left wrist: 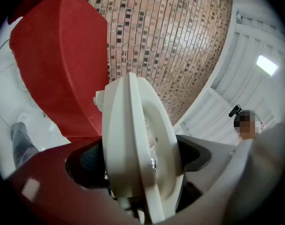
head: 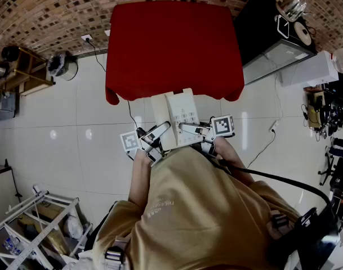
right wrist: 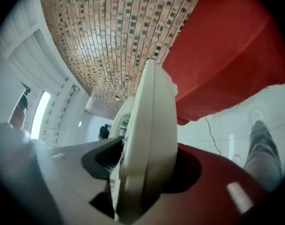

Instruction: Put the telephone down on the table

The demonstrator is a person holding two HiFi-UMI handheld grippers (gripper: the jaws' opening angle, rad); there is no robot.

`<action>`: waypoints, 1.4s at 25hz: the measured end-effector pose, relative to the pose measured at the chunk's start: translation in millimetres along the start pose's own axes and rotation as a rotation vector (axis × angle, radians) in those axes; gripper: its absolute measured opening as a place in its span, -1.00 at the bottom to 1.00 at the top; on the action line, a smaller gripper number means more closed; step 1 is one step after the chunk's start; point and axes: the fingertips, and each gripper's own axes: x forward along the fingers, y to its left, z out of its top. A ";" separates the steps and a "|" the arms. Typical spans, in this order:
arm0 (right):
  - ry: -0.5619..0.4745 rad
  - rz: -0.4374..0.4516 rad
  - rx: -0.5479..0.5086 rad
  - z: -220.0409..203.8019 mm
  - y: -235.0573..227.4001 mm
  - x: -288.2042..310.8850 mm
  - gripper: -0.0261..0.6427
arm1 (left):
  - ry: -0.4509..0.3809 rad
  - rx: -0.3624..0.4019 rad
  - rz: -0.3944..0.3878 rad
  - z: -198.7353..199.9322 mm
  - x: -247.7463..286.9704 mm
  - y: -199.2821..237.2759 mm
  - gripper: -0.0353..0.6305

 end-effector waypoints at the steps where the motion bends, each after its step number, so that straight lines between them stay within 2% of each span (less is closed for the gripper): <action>1: 0.013 0.008 -0.005 7.9 -5.9 -9.6 -0.18 | -0.003 0.004 0.012 1.5 9.8 7.1 0.38; 4: 0.044 0.018 0.037 30.5 -30.8 -38.9 -0.15 | 0.003 0.030 0.052 9.5 48.4 31.9 0.38; 6: 0.048 0.005 0.141 45.7 -58.6 -58.2 -0.13 | 0.020 0.055 0.080 19.3 81.0 50.1 0.37; 10: 0.038 -0.011 0.207 106.4 -104.7 -79.9 -0.07 | 0.060 0.088 0.133 53.6 145.6 74.4 0.37; 13: 0.013 -0.033 0.296 159.5 -107.0 -102.3 -0.07 | 0.081 0.080 0.150 87.9 195.0 72.7 0.36; 15: -0.006 -0.064 0.410 179.3 -113.6 -116.8 -0.06 | 0.075 -0.004 0.225 92.8 212.6 86.9 0.36; 18: 0.007 -0.042 0.339 187.1 -145.0 -131.4 -0.06 | 0.038 -0.257 0.431 70.4 207.2 131.5 0.36; 20: 0.030 -0.026 0.296 186.2 -162.2 -136.7 -0.06 | 0.028 -0.380 0.523 59.1 205.1 154.3 0.35; 22: 0.042 -0.020 0.317 186.0 -177.2 -137.7 -0.06 | 0.037 -0.424 0.549 59.1 211.2 165.3 0.35; 25: 0.017 -0.060 0.547 185.0 -184.0 -134.9 -0.05 | 0.041 -0.432 0.542 69.2 219.8 176.8 0.36; 26: 0.012 -0.069 0.557 187.4 -189.8 -131.7 -0.04 | 0.033 -0.433 0.542 73.4 219.0 182.5 0.37; 29: 0.041 -0.071 0.374 204.0 -225.0 -110.1 -0.04 | -0.006 -0.429 0.546 95.0 206.4 208.6 0.41; 35: 0.157 -0.062 0.339 243.4 -265.7 -30.2 -0.03 | -0.091 -0.401 0.580 169.0 160.3 258.2 0.41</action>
